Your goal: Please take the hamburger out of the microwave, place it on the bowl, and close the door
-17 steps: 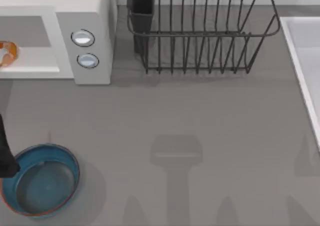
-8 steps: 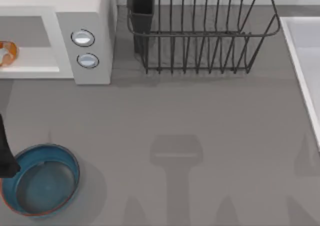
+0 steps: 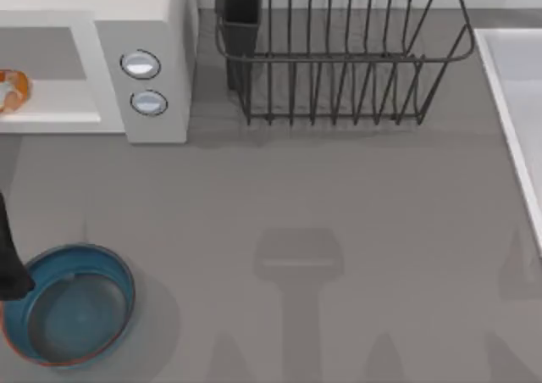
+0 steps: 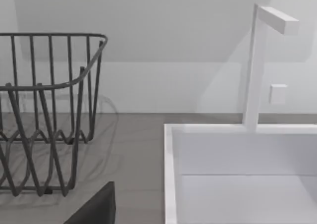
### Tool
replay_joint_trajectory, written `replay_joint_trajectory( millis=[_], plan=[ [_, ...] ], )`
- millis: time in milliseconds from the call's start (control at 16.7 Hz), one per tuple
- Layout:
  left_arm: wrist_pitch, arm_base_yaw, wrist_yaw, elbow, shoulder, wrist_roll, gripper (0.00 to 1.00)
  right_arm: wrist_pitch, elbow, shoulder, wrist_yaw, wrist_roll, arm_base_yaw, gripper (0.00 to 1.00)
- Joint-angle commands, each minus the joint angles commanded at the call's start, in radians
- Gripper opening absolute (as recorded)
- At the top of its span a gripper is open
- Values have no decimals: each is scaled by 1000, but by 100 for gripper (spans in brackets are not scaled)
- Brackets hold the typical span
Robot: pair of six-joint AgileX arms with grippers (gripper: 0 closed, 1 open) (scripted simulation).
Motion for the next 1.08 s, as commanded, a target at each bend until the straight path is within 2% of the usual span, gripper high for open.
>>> replay_joint_trajectory(
  millis=[180,420,1080],
  plan=[
    [46,10,9,39,90,3,100,0,0,0,0,0,0,100],
    [174,38,30,140,350,11,100,0,0,0,0,0,0,100],
    [709,151,133,587,1485,49,100,0,0,0,0,0,0,100]
  ],
)
